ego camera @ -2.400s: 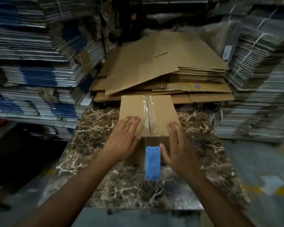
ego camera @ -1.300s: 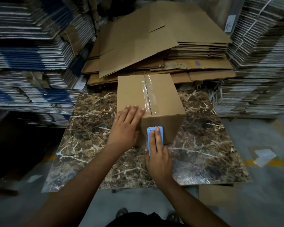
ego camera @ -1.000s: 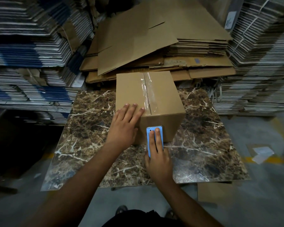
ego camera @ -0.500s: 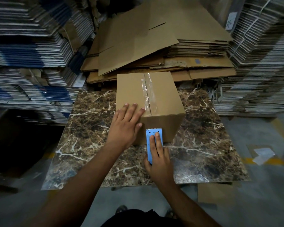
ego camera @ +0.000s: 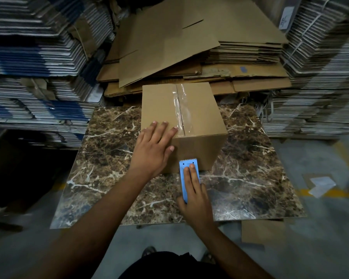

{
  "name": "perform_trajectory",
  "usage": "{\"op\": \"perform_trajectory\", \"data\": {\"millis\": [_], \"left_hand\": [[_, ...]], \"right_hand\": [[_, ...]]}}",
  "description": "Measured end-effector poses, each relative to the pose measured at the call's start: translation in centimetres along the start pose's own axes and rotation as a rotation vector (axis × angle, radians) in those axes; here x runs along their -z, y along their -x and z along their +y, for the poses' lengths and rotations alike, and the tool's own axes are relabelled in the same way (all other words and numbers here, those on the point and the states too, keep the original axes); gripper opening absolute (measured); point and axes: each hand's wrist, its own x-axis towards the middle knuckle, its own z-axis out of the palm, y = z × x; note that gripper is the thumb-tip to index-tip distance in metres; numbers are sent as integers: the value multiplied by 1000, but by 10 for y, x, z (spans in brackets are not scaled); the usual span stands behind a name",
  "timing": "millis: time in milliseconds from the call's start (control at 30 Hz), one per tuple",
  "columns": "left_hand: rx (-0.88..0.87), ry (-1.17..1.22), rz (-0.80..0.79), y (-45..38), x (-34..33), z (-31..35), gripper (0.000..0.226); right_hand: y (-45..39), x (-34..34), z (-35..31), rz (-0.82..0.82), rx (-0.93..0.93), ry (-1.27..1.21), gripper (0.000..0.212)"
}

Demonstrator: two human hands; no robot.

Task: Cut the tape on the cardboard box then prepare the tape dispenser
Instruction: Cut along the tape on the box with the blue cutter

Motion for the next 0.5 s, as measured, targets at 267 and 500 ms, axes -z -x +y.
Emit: {"op": "perform_trajectory", "data": {"millis": [267,500], "left_hand": [[-10,-24,22,0,-2,-1,59],[11,-23,55,0,-4,0,61]], "right_hand": [[-14,20,-18,-44,-67,152,87],[-39,53,-43,-248,-153,244,87]]}}
